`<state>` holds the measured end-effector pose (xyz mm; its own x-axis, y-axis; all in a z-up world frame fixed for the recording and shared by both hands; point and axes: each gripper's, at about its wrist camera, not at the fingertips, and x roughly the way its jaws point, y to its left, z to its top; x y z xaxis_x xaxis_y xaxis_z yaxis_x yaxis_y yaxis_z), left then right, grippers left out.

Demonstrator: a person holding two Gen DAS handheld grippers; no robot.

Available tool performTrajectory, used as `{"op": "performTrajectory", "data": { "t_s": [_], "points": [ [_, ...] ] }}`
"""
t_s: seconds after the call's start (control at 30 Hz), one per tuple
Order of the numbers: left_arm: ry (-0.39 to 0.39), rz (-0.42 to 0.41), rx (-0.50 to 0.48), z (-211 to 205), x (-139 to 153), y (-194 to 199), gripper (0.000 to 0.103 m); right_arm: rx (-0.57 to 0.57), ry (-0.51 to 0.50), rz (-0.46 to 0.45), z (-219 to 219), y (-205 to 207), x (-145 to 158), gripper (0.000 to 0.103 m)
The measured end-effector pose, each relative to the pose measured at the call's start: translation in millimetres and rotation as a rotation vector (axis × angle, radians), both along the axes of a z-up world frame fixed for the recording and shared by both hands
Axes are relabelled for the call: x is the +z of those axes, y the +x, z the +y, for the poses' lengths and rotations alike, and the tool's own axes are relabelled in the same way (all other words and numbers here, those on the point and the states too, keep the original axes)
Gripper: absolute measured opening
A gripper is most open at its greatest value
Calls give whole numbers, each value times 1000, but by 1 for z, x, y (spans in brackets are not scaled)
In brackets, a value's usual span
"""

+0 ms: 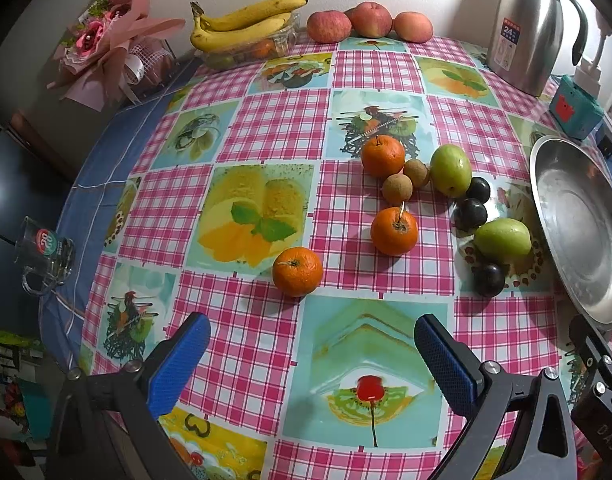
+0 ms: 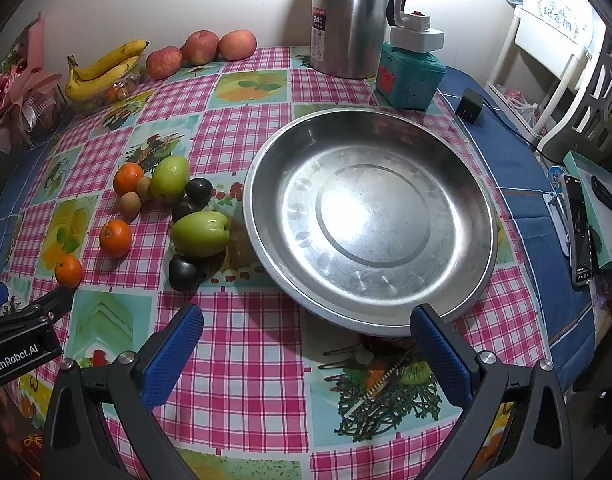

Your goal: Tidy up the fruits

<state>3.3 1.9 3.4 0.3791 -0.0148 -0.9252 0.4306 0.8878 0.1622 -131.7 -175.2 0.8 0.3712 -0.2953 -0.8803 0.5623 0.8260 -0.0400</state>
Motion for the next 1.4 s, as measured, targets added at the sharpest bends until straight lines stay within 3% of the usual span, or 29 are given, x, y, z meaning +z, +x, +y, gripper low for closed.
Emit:
{"op": "performTrajectory", "data": {
  "t_s": [1.4],
  "points": [
    [-22, -1, 16, 8, -1, 2, 103, -9, 13, 14, -3, 0, -4, 103]
  ]
}}
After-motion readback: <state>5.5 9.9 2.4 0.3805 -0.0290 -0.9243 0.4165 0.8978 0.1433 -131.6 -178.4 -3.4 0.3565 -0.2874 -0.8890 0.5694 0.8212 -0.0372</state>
